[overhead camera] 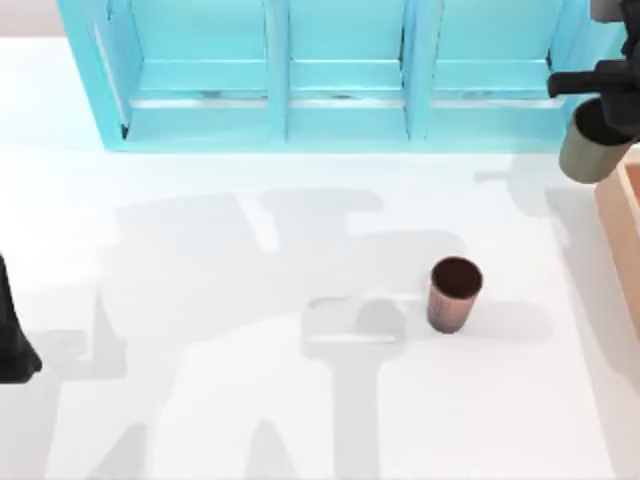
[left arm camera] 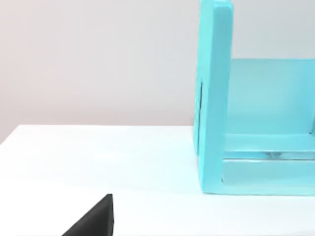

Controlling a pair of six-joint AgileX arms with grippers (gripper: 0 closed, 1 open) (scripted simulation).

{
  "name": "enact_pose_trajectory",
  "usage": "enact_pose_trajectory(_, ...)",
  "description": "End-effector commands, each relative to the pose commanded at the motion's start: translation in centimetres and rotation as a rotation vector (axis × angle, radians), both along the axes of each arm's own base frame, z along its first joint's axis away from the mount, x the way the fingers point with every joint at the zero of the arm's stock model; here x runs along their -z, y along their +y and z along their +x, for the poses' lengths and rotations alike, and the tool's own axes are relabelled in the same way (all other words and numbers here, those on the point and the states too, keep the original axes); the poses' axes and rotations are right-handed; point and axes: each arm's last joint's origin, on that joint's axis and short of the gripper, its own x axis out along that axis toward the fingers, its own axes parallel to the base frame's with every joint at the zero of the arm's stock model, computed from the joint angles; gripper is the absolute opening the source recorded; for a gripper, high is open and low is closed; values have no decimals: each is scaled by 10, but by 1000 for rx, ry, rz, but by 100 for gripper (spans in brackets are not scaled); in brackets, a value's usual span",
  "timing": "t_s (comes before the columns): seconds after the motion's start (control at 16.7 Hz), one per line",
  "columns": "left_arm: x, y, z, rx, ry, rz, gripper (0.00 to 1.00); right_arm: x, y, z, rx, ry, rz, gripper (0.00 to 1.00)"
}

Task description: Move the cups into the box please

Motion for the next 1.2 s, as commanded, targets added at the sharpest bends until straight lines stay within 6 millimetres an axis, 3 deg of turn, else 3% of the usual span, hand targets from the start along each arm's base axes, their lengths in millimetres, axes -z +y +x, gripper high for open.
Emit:
enact_pose_trajectory(0.12, 0, 0, 0, 0, 0, 0, 100, -6, -68, -22, 2, 42, -21, 0)
enact_pose_trajectory(0.24, 0, 0, 0, 0, 0, 0, 100, -11, -127, -58, 6, 78, -32, 0)
enact_pose_trajectory(0.42, 0, 0, 0, 0, 0, 0, 100, -15, -179, -121, 8, 113, -21, 0)
enact_pose_trajectory(0.54, 0, 0, 0, 0, 0, 0, 100, -15, -192, -155, 7, 117, -3, 0)
enact_pose_trajectory(0.66, 0, 0, 0, 0, 0, 0, 100, -13, -196, -174, 6, 119, 16, 0)
enact_pose_trajectory(1.02, 0, 0, 0, 0, 0, 0, 100, -11, -196, -177, 3, 120, 20, 0)
enact_pose_trajectory(1.2, 0, 0, 0, 0, 0, 0, 100, 7, -195, -176, 9, 122, 24, 0)
